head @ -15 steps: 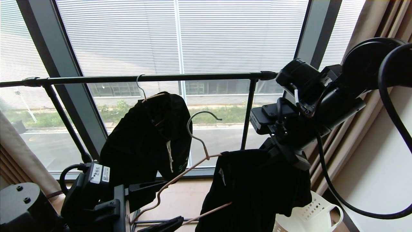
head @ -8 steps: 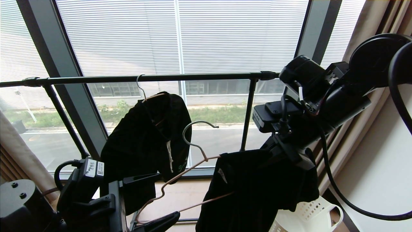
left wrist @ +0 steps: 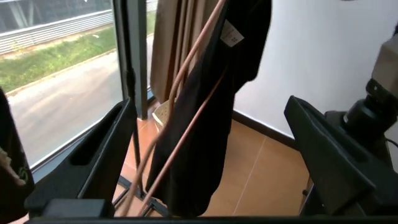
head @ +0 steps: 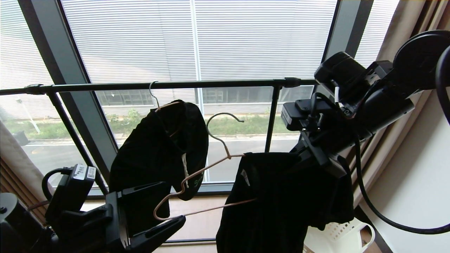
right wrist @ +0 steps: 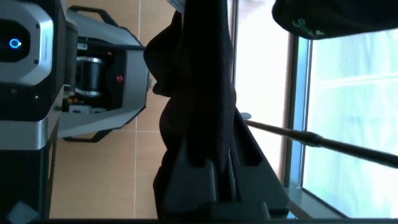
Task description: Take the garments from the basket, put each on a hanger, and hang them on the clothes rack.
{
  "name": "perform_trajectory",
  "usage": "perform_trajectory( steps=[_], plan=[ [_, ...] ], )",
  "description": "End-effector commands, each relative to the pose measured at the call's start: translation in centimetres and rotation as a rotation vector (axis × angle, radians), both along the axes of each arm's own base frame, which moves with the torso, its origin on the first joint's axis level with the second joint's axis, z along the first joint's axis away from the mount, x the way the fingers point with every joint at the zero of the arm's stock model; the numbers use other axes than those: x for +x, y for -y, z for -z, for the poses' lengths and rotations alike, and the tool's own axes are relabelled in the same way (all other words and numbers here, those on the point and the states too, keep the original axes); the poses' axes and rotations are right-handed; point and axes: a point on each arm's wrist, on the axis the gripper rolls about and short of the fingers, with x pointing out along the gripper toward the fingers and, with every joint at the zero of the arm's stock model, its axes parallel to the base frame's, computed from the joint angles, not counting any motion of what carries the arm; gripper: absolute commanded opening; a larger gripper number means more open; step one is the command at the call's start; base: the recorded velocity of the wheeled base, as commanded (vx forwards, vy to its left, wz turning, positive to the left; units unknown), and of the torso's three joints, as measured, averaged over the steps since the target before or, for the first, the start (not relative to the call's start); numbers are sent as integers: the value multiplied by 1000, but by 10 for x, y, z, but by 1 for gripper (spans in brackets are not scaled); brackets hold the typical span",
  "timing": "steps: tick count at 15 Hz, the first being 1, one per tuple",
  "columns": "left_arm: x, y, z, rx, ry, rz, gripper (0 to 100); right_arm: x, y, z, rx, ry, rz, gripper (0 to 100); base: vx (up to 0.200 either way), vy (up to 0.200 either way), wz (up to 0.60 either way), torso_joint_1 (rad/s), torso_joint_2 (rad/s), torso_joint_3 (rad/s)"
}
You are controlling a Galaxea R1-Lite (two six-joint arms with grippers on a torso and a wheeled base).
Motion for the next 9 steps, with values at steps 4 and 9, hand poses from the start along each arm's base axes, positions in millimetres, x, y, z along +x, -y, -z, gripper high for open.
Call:
perform_trajectory(
  steps=[4,9],
  plan=[
    [5,-3,4,-31,-80,-22,100,6,7,-17,99,0,194,0,0,0,0,0,0,0],
    [22,4,33,30,-214,-27,100,-4,10,-25,182,-61,274,0,0,0,0,0,0,0]
  ],
)
